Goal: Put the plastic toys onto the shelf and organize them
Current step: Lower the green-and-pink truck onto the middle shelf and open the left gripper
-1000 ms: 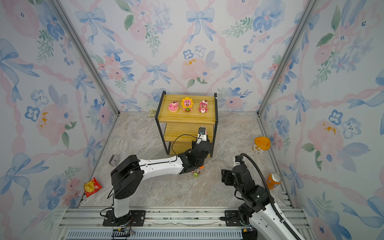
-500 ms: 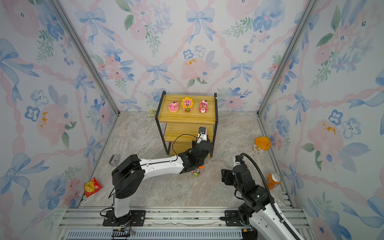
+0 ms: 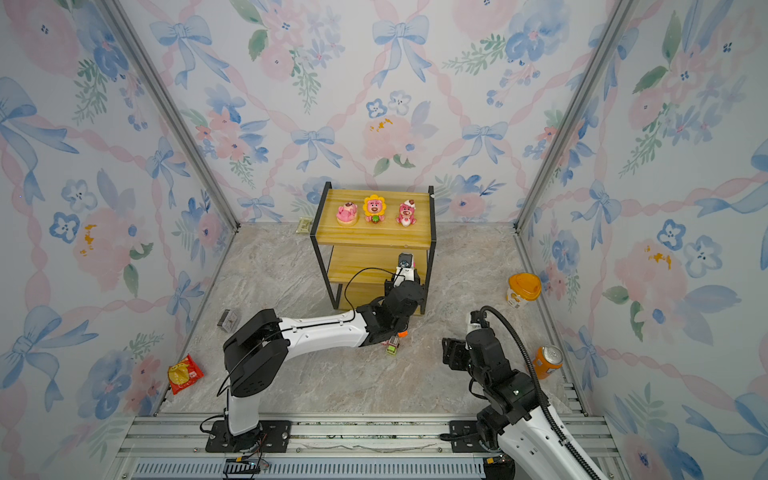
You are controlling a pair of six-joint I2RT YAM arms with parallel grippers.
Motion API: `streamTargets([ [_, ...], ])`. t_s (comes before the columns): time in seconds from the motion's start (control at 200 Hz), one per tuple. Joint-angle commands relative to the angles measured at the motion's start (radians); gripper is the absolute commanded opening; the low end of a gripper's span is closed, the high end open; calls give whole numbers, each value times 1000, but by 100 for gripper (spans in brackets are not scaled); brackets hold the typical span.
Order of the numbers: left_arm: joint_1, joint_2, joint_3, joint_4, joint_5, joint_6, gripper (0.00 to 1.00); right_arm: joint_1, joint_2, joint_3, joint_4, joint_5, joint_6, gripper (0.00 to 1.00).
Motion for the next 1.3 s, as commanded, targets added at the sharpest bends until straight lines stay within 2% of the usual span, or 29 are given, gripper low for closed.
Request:
streamTargets([
  [0.0, 9, 20, 27, 12, -1, 19, 34, -12, 4, -14, 14, -9, -15, 75],
  [0.155, 8, 16, 30, 12, 3, 30, 39, -13, 0, -13, 12, -14, -18, 76],
  [1.0, -2, -24, 0, 11, -26, 51, 47, -15, -8, -10, 4, -32, -17, 85],
  [1.15, -3, -49, -22, 11, -17, 54, 53, -14, -10, -9, 2, -34, -16, 86],
  [1.295, -3, -61, -34, 12, -9, 59, 55, -14, -11, -10, 3, -37, -17, 88],
])
